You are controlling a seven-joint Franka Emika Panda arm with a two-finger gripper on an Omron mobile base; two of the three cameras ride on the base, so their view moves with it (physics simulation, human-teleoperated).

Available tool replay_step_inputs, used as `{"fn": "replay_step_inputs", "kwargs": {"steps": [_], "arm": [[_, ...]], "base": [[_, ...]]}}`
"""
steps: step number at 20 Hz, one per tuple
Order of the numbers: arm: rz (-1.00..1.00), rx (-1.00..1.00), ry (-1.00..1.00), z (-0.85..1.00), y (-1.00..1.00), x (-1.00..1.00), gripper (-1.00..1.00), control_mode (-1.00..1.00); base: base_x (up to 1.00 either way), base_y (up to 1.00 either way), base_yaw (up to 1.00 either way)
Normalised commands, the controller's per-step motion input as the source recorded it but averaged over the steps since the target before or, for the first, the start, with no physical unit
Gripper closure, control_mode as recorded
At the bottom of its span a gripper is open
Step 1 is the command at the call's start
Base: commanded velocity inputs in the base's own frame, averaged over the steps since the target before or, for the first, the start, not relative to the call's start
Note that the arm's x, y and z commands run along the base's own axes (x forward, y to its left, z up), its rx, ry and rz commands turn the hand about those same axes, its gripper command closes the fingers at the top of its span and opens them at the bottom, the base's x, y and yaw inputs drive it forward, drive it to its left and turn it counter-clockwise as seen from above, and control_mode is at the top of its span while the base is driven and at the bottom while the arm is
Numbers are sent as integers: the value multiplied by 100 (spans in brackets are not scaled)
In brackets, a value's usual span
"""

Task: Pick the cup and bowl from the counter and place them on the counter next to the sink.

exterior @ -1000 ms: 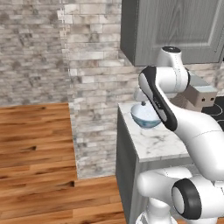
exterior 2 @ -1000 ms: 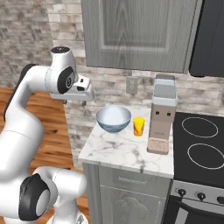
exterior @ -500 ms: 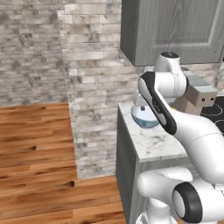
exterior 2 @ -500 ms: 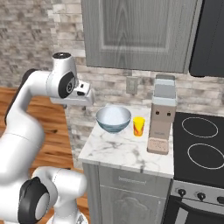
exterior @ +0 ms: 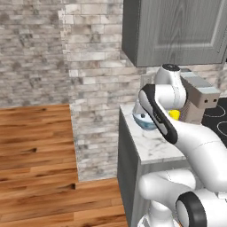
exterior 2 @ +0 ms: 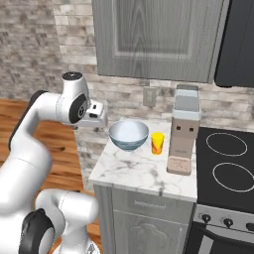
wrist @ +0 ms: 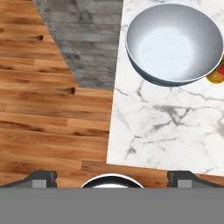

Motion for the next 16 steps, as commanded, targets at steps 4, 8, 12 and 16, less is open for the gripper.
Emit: {"fn": "replay_step_inputs", "kwargs": {"steps": [4,8,12,16], "arm": [[0,0,-2,0,0,67,-100,-100],[0,0,-1,-2,0,64,-100,-100],[0,-1,0,-13,0,46,-100,-100],[0,-1,0,-22,0,26,-100,-100]], "base": [[0,0,0],[0,0,0],[0,0,0],[0,0,0]]}}
